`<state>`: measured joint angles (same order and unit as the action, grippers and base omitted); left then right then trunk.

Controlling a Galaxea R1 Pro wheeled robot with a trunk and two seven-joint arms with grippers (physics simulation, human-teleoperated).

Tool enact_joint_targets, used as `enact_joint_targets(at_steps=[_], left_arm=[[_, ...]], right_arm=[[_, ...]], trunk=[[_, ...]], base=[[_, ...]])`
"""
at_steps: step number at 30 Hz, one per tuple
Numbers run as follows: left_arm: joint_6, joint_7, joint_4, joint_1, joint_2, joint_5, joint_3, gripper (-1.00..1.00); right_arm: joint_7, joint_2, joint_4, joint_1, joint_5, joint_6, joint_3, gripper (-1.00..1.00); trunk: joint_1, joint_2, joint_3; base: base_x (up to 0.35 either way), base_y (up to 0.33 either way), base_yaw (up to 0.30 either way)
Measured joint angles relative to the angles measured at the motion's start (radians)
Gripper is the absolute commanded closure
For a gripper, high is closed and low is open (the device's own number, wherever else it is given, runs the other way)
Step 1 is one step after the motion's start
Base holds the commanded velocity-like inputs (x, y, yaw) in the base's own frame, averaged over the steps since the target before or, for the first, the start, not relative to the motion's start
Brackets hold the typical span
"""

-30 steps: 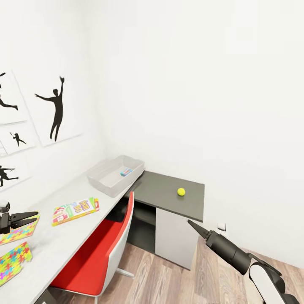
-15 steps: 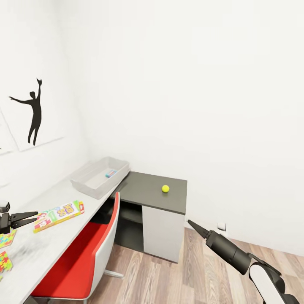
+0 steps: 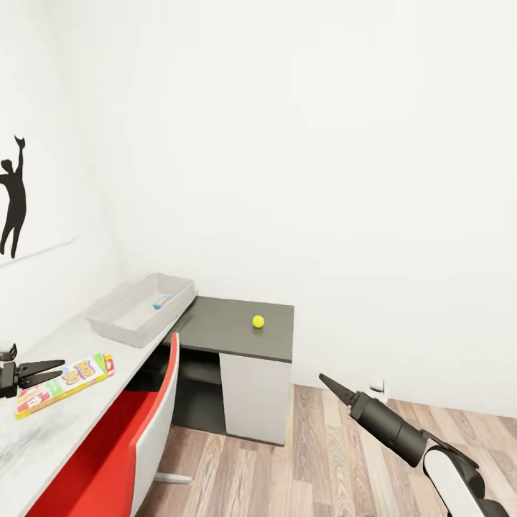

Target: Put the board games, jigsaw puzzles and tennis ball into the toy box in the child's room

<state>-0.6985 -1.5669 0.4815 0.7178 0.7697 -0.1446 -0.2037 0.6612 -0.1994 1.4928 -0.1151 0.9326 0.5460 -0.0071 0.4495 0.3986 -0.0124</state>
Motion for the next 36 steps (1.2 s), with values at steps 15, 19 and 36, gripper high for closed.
enact_joint_targets(at_steps=[15,19,36], left_arm=[[-0.003,0.000,0.000,0.000,0.000,-0.001,-0.001,-1.00],[-0.006,0.000,0.000,0.000,0.001,-0.001,-0.005,-1.00],[-0.007,0.000,0.001,0.000,0.000,0.000,-0.008,-1.00]], right_arm=[[0.001,-0.001,0.000,0.000,0.001,0.000,0.000,-1.00],[0.001,-0.001,0.000,0.000,0.001,0.000,0.000,-1.00],[0.003,-0.003,0.000,0.000,0.002,0.000,-0.002,-1.00]], trunk=[[0.000,0.001,0.015],[0.000,0.001,0.019],[0.000,0.001,0.038]], base=[[0.000,0.000,-0.237],[0.000,0.000,-0.237],[0.000,0.000,-0.234]])
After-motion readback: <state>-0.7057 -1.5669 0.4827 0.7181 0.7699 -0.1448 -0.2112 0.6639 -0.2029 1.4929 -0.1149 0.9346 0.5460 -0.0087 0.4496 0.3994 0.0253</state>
